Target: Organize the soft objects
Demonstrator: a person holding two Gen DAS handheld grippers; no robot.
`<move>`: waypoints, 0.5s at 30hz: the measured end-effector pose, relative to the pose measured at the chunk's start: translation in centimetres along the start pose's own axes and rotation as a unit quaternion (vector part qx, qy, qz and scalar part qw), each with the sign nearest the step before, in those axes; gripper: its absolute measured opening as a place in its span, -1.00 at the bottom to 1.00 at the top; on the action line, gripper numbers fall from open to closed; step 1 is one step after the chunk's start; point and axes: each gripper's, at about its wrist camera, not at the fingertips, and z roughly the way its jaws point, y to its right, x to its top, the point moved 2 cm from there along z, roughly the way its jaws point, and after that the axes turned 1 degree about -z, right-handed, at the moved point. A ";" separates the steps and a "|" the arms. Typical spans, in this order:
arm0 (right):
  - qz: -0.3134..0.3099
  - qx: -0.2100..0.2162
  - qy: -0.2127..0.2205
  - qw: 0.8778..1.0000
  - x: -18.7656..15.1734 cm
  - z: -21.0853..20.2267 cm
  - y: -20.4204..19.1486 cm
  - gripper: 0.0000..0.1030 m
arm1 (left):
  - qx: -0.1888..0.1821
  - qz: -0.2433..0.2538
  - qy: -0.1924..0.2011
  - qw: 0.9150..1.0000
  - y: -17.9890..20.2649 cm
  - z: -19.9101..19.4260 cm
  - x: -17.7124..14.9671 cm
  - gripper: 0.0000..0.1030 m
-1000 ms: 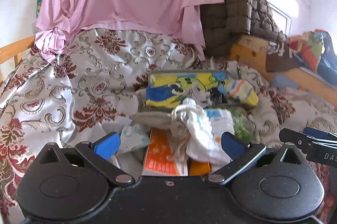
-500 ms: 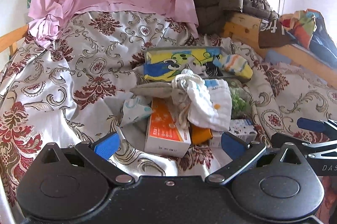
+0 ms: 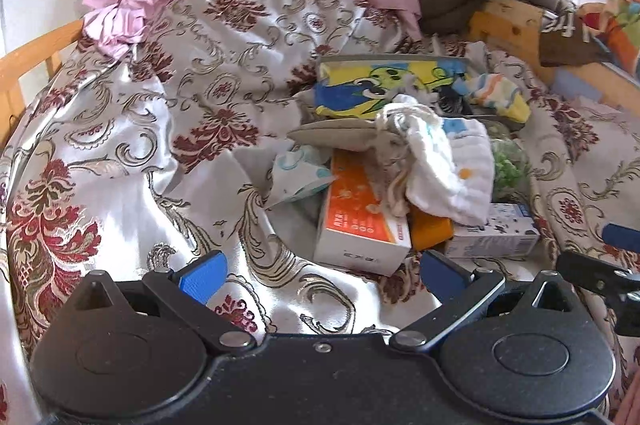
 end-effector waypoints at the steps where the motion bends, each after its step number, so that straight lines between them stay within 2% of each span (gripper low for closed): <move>1: 0.003 0.001 -0.001 1.000 0.0 0.1 0.1 0.99 | 0.003 -0.001 -0.002 1.000 0.0 0.2 0.0 0.99; 9: 0.031 0.004 0.001 1.000 0.5 0.6 1.2 0.99 | -0.002 0.026 -0.004 1.000 1.5 1.3 -0.3 0.98; 15: 0.020 0.010 0.014 1.000 2.3 2.7 2.3 0.99 | -0.009 0.063 0.015 0.998 3.1 1.6 0.0 0.98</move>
